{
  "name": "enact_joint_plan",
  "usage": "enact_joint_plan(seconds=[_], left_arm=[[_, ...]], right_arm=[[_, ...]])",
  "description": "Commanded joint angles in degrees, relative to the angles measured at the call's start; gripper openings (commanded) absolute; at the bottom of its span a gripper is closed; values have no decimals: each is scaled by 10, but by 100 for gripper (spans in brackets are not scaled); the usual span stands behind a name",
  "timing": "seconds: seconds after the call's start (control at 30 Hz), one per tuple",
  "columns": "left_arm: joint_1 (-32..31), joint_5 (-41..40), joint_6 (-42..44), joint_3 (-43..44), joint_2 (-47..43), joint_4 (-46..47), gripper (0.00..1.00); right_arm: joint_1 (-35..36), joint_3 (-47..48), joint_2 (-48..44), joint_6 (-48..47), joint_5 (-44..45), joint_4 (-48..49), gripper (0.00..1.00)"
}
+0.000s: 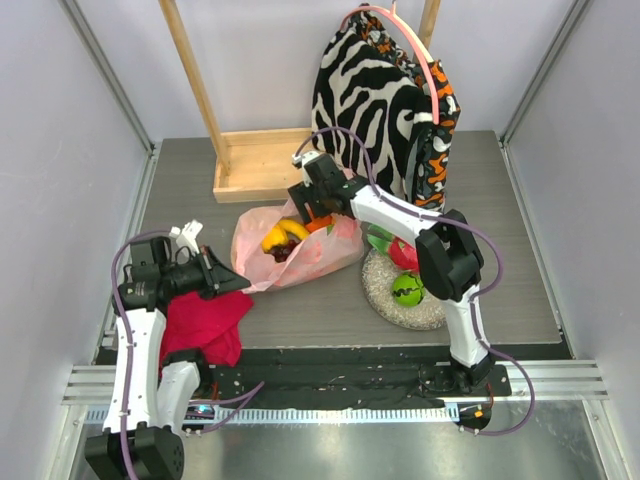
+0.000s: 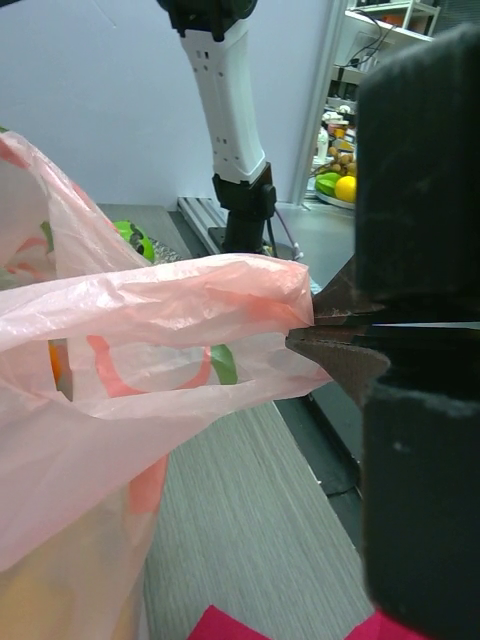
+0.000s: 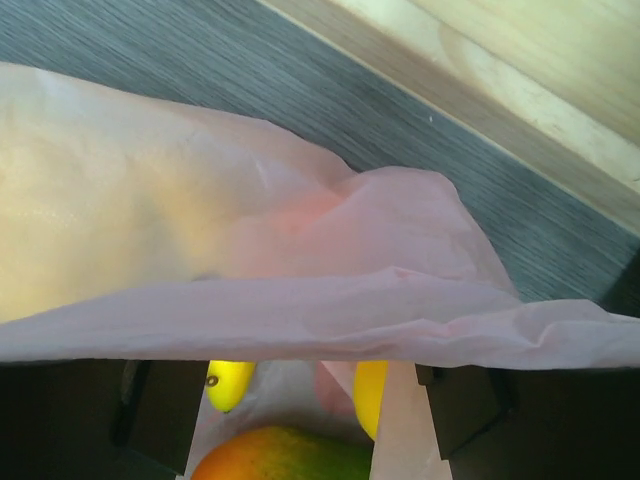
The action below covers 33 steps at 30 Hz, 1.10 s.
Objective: Take the fake fruits out of the plastic bag
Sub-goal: Adjust the fake fruit in the plastic bag.
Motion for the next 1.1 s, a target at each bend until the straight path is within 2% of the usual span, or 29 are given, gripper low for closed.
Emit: enact_joint_plan(seconds=[0.0,0.17,0.27,0.33,0.43,0.47,0.53,0.57,0.63,0.67,0.8,0.9,1.07], left_arm=[[-6,37,15,13,-5,-2,0],[-6,41,20,15,-15,-10,0],[-6,36,20,9,-18,-7,0],[-6,34,21,8,-18,-6,0],[-6,26,19,8,-17,-4,0],[-6,24,18,8,-16,-2,0],[-5,8,17,10,-15,2,0],[-6,5,18,11,-12,3,0],[-6,-2,17,13,-9,11,0],[-6,-7,16,16,-7,15,0],[-6,-26,10,22,16,55,0],[-6,-34,-5,34,41,94,0],[-7,-42,-25,60,85,135,0]], right_arm=[[7,26,24,16,32,13,81],[9,30,39,22,26,19,81],[14,30,59,29,38,21,87],[16,31,73,24,43,20,88],[19,37,85,6,47,20,77],[18,37,83,-5,42,20,68],[18,41,75,-16,33,22,61],[16,41,56,-22,16,22,53],[14,39,28,-25,-12,19,45],[10,37,-9,-25,-27,11,45],[7,-4,-113,-84,-219,-16,42],[7,-66,-180,-125,-291,-38,42],[6,-152,-238,-178,-390,-73,45]])
